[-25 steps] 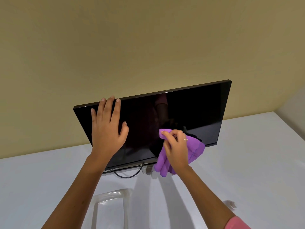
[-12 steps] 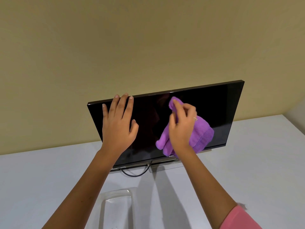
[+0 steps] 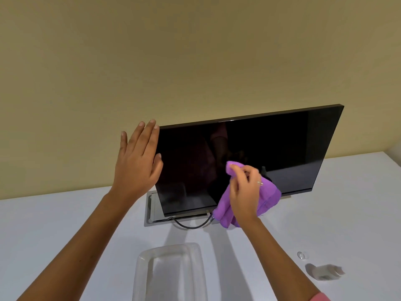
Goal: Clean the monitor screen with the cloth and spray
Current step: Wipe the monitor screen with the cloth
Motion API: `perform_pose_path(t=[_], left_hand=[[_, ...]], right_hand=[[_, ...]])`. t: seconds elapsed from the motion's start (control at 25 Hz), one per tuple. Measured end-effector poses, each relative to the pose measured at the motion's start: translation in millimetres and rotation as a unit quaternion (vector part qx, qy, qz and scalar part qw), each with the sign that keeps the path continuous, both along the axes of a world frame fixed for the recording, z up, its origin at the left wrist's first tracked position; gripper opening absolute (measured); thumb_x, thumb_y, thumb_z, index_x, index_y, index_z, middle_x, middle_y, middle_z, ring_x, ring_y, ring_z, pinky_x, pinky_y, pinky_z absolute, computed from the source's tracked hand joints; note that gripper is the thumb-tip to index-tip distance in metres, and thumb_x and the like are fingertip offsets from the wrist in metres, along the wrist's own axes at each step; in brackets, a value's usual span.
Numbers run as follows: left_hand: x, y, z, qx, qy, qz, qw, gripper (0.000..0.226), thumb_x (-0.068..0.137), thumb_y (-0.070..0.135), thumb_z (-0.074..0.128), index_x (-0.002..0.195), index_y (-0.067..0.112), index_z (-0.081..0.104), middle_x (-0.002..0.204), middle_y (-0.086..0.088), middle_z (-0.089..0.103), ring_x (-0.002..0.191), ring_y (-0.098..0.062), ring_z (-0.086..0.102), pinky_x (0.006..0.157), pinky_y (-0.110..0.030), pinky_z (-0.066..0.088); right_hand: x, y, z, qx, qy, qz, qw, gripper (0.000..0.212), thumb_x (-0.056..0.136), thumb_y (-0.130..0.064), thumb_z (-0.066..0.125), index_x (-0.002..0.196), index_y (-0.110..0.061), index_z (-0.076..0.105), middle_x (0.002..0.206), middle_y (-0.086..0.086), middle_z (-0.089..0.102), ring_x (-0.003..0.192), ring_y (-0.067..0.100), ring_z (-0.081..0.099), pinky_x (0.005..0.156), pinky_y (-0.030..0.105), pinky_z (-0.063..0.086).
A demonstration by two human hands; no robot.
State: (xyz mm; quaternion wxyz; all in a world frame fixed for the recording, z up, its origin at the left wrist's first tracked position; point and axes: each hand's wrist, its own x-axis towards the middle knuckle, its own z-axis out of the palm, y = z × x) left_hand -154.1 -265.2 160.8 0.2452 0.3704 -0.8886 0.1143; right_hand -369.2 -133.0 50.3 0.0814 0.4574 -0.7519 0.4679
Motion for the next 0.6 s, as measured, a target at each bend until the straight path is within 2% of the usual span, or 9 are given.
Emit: perform_pose_path(t=[0.12, 0.24, 0.32, 0.44, 0.52, 0.6], left_hand=[[12.8, -6.1, 3.3, 0.013, 0.013, -0.03, 0.999, 0.058, 0.089, 0.018, 0.037, 0.145, 0.004, 0.032, 0.152, -0.014, 0.035, 0.142, -0.03, 0.029, 0.115, -0.051, 0.014], [18.1, -8.9, 5.3, 0.021, 0.02, -0.058, 0.998, 0.06, 0.085, 0.003, 0.039, 0.145, 0.003, 0.033, 0.151, -0.014, 0.036, 0.141, -0.03, 0.031, 0.117, -0.047, 0.013], [20.3, -11.2, 6.3, 0.017, 0.021, -0.071, 0.997, 0.066, 0.081, -0.009, 0.042, 0.145, 0.002, 0.033, 0.151, -0.015, 0.036, 0.141, -0.031, 0.031, 0.117, -0.047, 0.016], [24.4, -16.9, 5.6, 0.016, 0.025, -0.08, 0.996, 0.071, 0.075, -0.018, 0.037, 0.144, 0.0, 0.035, 0.15, -0.016, 0.037, 0.14, -0.033, 0.033, 0.114, -0.049, 0.021], [28.8, -20.6, 4.6, 0.019, 0.022, -0.095, 0.995, 0.075, 0.071, -0.023, 0.035, 0.143, -0.001, 0.035, 0.151, -0.017, 0.036, 0.14, -0.034, 0.033, 0.113, -0.049, 0.022], [33.8, -27.3, 1.7, -0.002, 0.012, -0.106, 0.994, 0.077, 0.07, -0.026, 0.034, 0.143, -0.001, 0.035, 0.151, -0.018, 0.035, 0.139, -0.035, 0.034, 0.112, -0.049, 0.024]], right_hand=[[-4.1, -8.9, 11.7, -0.056, -0.065, -0.089, 0.992, 0.033, 0.088, 0.003, 0.056, 0.116, -0.014, 0.059, 0.107, 0.008, 0.048, 0.09, 0.022, 0.052, 0.073, 0.025, 0.044], [7.4, -27.4, 29.1, -0.098, -0.054, -0.094, 0.989, 0.035, 0.088, 0.001, 0.054, 0.12, -0.014, 0.059, 0.107, 0.006, 0.046, 0.093, 0.019, 0.049, 0.078, 0.021, 0.041], [24.4, -40.8, 40.5, -0.109, -0.034, -0.059, 0.992, 0.037, 0.086, 0.003, 0.053, 0.118, -0.013, 0.061, 0.107, 0.006, 0.046, 0.092, 0.021, 0.048, 0.08, 0.028, 0.044], [67.4, -59.7, 53.4, -0.091, 0.005, 0.003, 0.996, 0.041, 0.081, 0.007, 0.053, 0.114, -0.012, 0.067, 0.104, 0.013, 0.052, 0.086, 0.028, 0.05, 0.073, 0.043, 0.047], [95.9, -65.8, 54.2, -0.063, 0.047, 0.036, 0.996, 0.041, 0.079, 0.007, 0.053, 0.111, -0.012, 0.07, 0.101, 0.017, 0.057, 0.082, 0.032, 0.053, 0.068, 0.045, 0.048], [115.7, -65.3, 47.0, -0.028, 0.102, 0.064, 0.992, 0.036, 0.083, -0.001, 0.05, 0.109, -0.014, 0.071, 0.099, 0.015, 0.061, 0.082, 0.032, 0.054, 0.068, 0.04, 0.049]])
